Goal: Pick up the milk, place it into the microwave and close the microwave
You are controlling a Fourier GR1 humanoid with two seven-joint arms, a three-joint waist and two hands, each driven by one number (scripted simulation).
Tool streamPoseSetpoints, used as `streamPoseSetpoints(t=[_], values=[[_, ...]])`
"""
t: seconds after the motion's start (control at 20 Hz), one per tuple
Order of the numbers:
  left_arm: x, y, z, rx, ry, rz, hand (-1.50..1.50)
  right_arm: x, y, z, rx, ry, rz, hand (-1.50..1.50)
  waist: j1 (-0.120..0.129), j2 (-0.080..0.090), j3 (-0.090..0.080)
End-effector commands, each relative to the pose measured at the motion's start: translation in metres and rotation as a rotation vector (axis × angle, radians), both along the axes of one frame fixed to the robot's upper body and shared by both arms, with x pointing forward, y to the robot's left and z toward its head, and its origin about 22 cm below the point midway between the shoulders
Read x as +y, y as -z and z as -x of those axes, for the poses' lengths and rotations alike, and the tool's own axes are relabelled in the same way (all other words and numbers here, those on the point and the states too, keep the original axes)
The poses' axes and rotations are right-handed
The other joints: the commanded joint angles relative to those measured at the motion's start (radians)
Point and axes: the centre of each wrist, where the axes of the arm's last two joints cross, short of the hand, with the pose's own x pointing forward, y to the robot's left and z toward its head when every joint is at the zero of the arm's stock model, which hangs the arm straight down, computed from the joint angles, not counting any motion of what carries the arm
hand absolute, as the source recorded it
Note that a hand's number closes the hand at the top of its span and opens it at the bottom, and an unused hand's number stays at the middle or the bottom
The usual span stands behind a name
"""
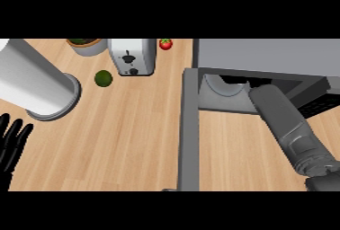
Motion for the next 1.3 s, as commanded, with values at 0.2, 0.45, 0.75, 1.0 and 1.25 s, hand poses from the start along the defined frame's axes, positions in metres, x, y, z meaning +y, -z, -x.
streamPoseSetpoints(t=[0.2, 0.45, 0.75, 1.0, 1.25], values=[[0.008, 0.001, 0.002, -0.003, 0.004, -0.015, -1.5, 0.038, 0.005, 0.0, 0.065, -0.087, 0.011, -1.5, 0.008, -0.003, 0.0], [-0.011, 0.003, 0.006, -0.005, 0.01, -0.022, -1.5, 0.033, 0.003, -0.001, 0.034, -0.073, -0.009, -1.5, 0.004, -0.003, 0.001], [-0.008, 0.003, 0.014, -0.006, 0.007, -0.034, -1.5, 0.024, -0.011, -0.008, -0.008, 0.009, -0.065, -1.5, -0.008, -0.011, -0.001], [-0.01, -0.004, 0.014, -0.015, 0.007, -0.045, -1.5, 0.011, 0.004, 0.001, -0.038, 0.026, -0.057, -1.5, -0.015, -0.009, 0.0], [-0.009, -0.005, 0.014, 0.0, 0.003, -0.046, -1.5, -0.011, 0.0, 0.0, -0.077, 0.067, -0.053, -1.5, -0.029, -0.014, 0.0]])
